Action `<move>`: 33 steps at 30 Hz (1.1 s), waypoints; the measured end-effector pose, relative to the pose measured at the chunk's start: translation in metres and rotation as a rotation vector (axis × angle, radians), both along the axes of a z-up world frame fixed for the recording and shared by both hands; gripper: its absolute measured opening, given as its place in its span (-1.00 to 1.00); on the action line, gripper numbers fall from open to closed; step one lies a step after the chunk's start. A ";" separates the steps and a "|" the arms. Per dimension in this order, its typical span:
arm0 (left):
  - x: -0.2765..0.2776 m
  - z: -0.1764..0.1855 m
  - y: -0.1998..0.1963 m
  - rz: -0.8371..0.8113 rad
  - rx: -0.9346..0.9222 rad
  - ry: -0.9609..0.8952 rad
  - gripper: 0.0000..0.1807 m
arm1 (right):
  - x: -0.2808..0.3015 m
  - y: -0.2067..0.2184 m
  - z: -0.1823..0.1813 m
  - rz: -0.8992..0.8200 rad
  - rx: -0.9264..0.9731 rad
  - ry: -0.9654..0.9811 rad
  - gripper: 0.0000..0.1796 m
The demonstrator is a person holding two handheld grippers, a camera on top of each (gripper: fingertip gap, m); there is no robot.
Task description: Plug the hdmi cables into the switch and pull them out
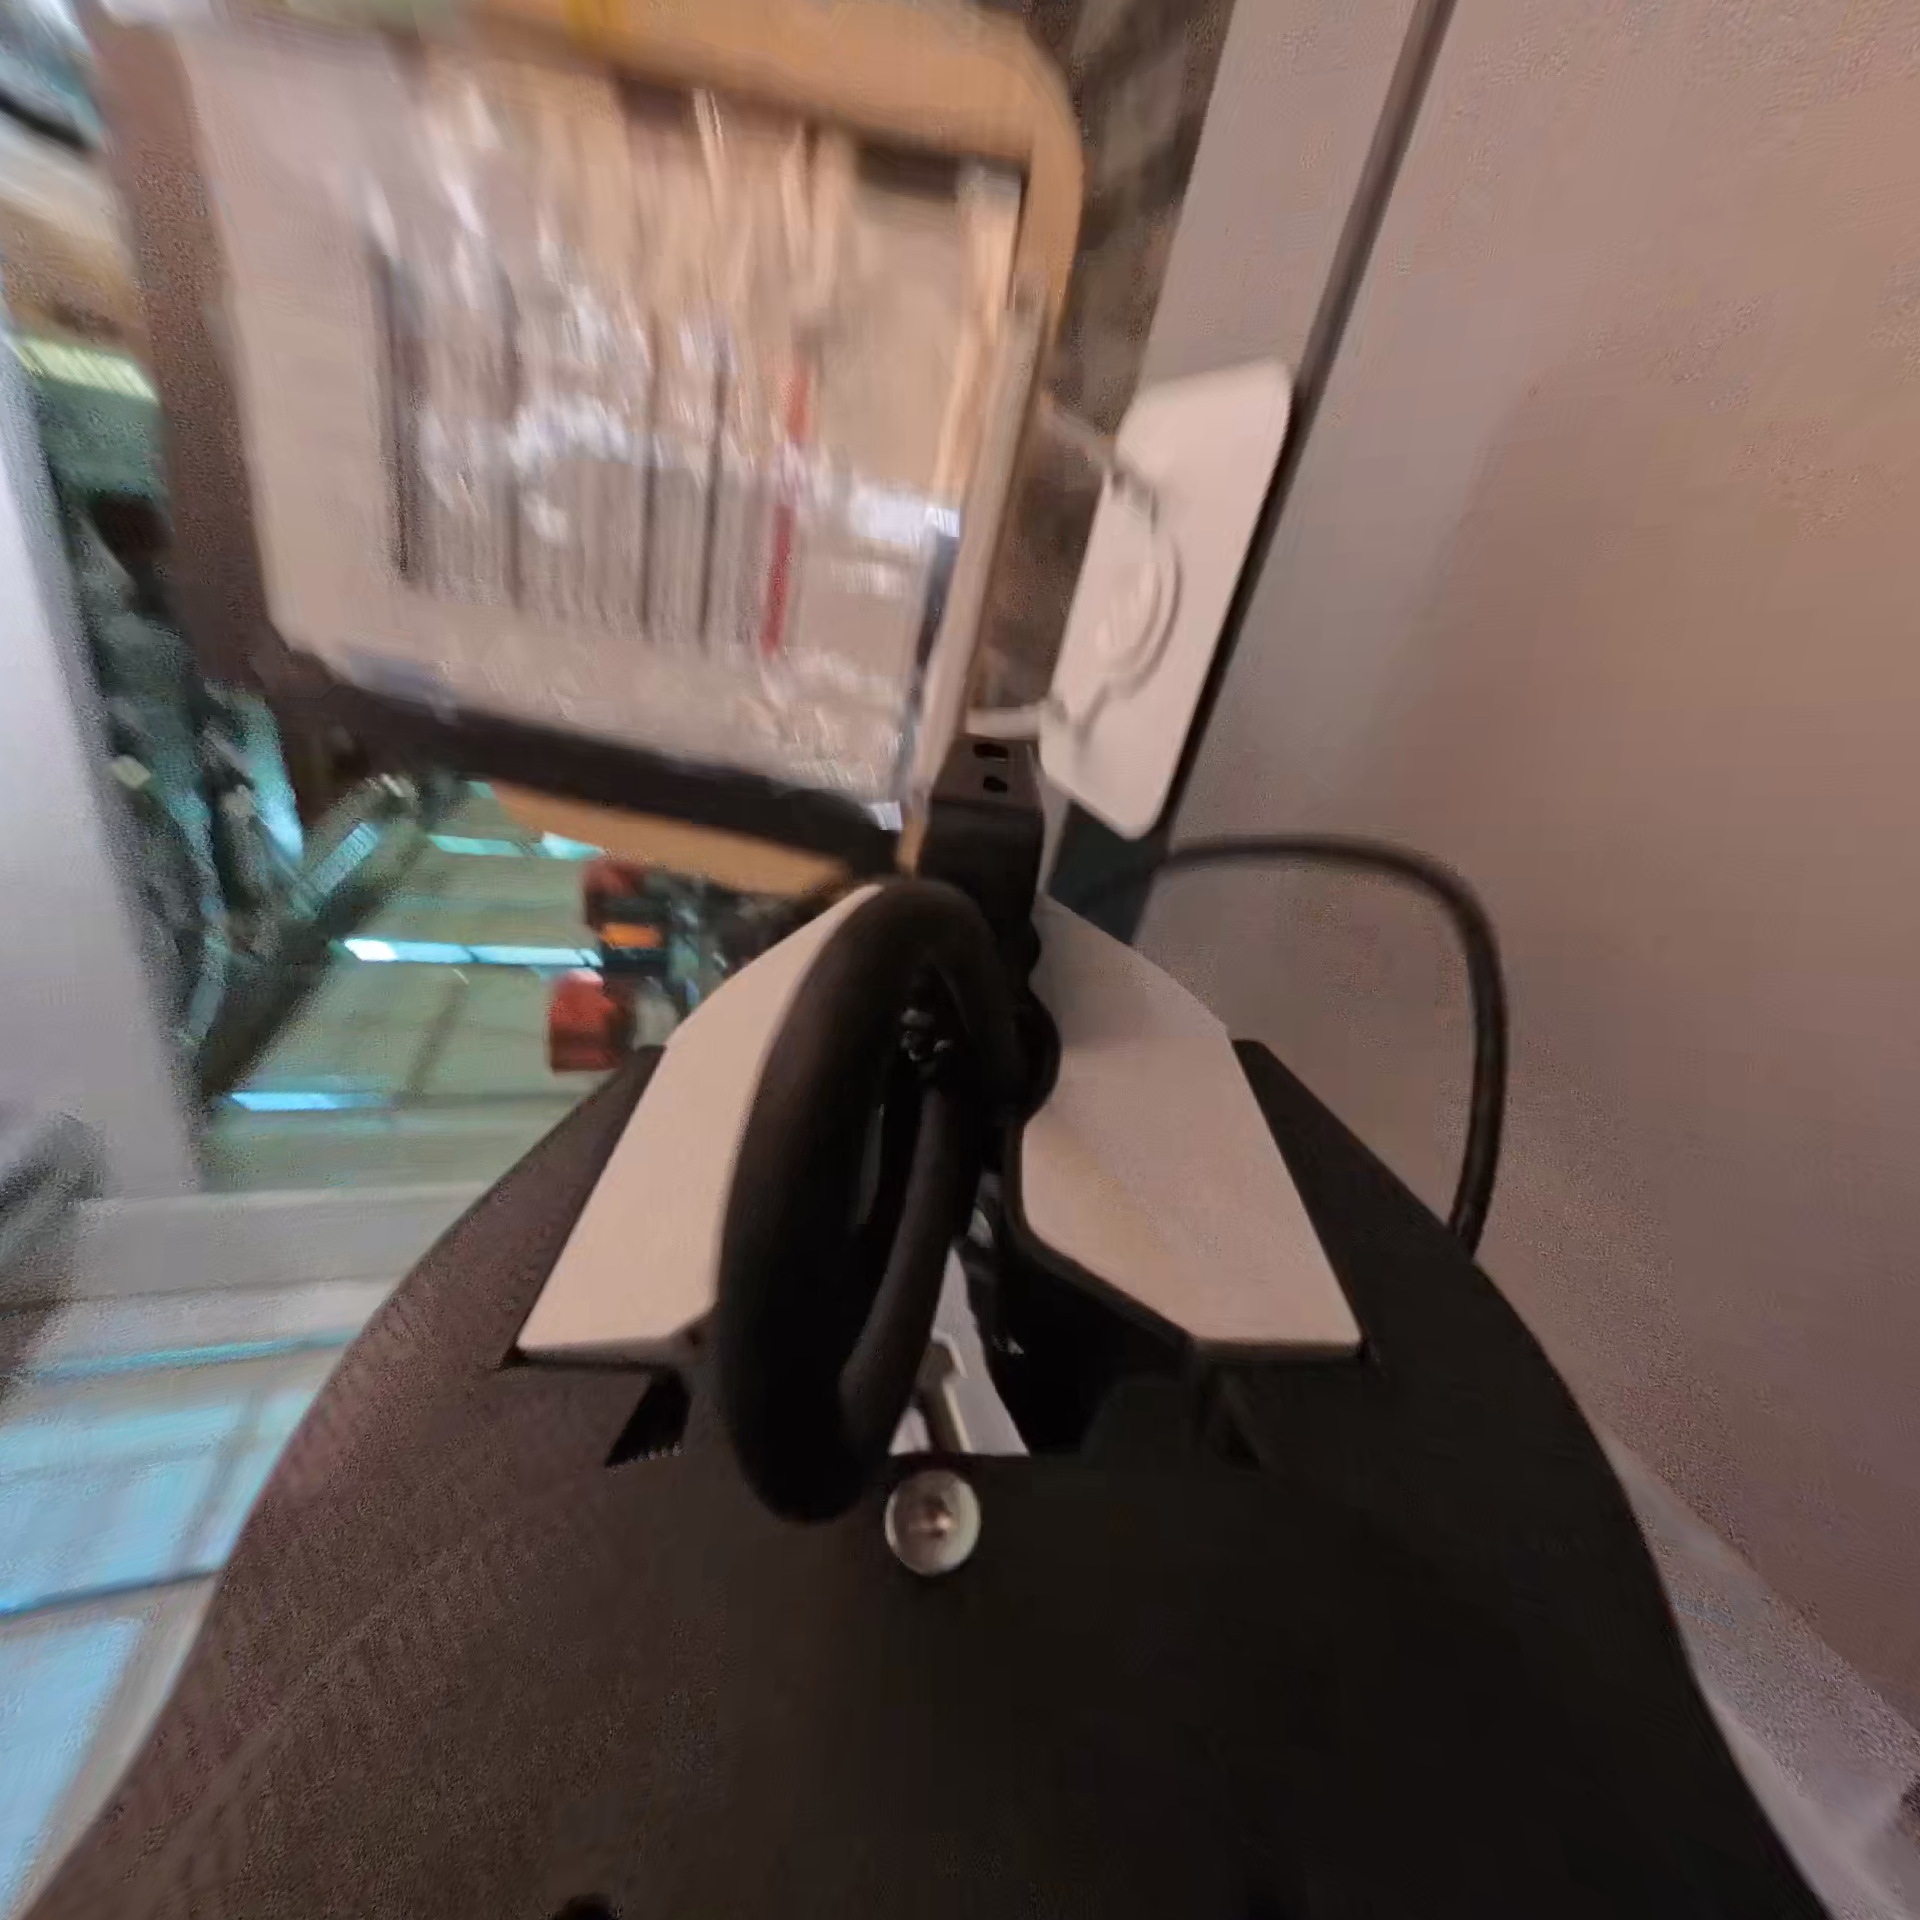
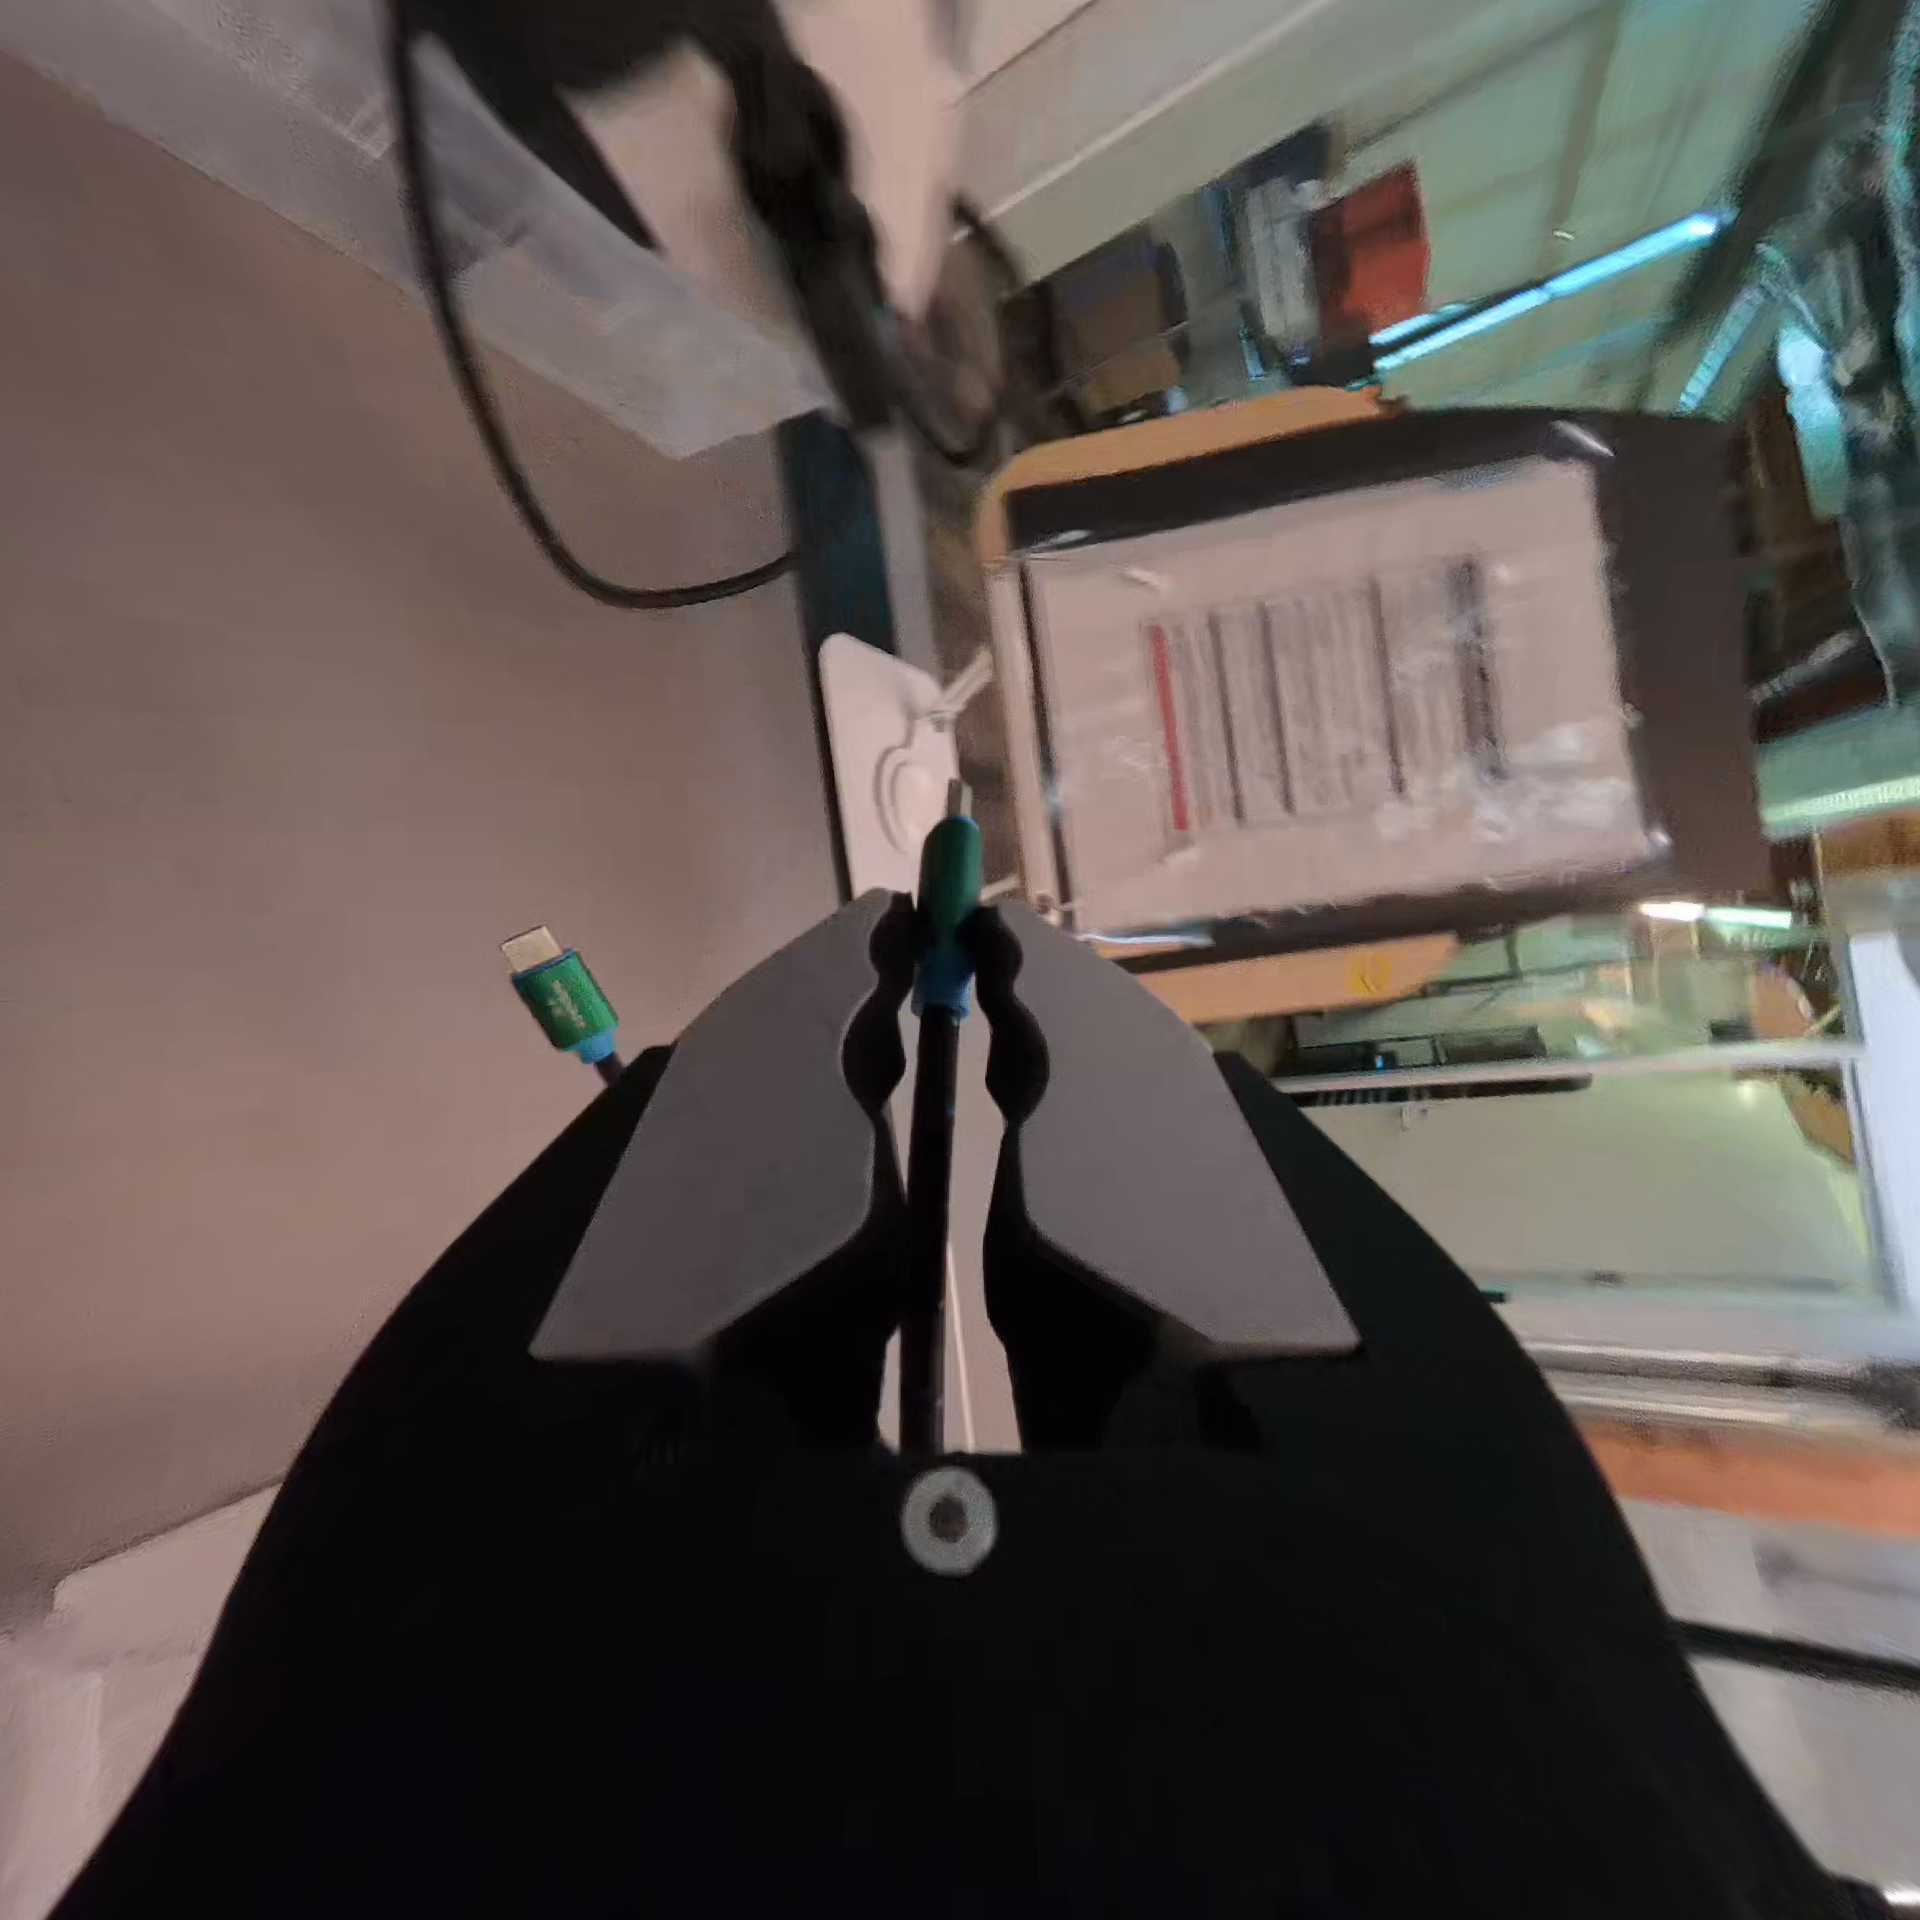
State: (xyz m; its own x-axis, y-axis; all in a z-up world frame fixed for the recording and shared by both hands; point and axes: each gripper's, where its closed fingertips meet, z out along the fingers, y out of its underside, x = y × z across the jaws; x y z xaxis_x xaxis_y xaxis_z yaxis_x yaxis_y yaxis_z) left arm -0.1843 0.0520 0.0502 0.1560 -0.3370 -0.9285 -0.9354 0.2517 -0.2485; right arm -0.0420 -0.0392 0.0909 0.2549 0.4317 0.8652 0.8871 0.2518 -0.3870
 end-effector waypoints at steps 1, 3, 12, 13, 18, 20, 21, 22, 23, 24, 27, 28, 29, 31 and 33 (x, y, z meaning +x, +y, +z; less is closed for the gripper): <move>-0.012 0.003 0.000 -0.028 -0.040 -0.081 -0.81 | 0.011 -0.007 0.016 0.013 0.005 0.097 -0.86; -0.012 0.032 -0.021 -0.160 -0.044 -0.265 -0.82 | 0.024 -0.023 0.039 0.085 0.014 0.245 -0.86; 0.004 0.075 -0.063 -0.301 0.016 -0.390 -0.82 | 0.103 -0.060 0.079 -0.079 0.128 0.371 -0.87; 0.007 0.074 -0.064 -0.308 0.015 -0.390 -0.82 | 0.117 -0.062 0.073 -0.112 0.104 0.366 -0.87; 0.021 0.072 -0.071 -0.354 -0.018 -0.394 -0.81 | 0.172 -0.041 0.012 -0.279 -0.188 0.434 -0.87; 0.022 0.070 -0.072 -0.350 -0.017 -0.383 -0.82 | 0.180 -0.029 -0.022 -0.322 -0.326 0.420 -0.86; 0.023 0.070 -0.072 -0.351 -0.017 -0.381 -0.82 | 0.181 -0.023 -0.035 -0.330 -0.372 0.419 -0.86; 0.024 0.070 -0.073 -0.352 -0.021 -0.381 -0.82 | 0.175 -0.020 -0.045 -0.303 -0.423 0.433 -0.86; 0.024 0.069 -0.073 -0.352 -0.022 -0.381 -0.82 | 0.168 -0.020 -0.057 -0.274 -0.498 0.445 -0.86; 0.024 0.069 -0.073 -0.351 -0.021 -0.379 -0.82 | 0.162 -0.025 -0.075 -0.265 -0.617 0.440 -0.87; 0.024 0.068 -0.072 -0.344 -0.029 -0.375 -0.82 | 0.163 -0.041 -0.130 -0.368 -0.924 0.362 -0.85; 0.025 0.068 -0.073 -0.346 -0.031 -0.374 -0.82 | 0.158 -0.046 -0.141 -0.358 -1.020 0.386 -0.85; 0.025 0.067 -0.073 -0.349 -0.034 -0.373 -0.82 | 0.154 -0.051 -0.152 -0.351 -1.116 0.408 -0.84; 0.027 0.066 -0.074 -0.351 -0.040 -0.374 -0.82 | 0.155 -0.059 -0.173 -0.399 -1.261 0.417 -0.83; 0.029 0.066 -0.074 -0.356 -0.041 -0.369 -0.82 | 0.156 -0.064 -0.186 -0.460 -1.369 0.423 -0.83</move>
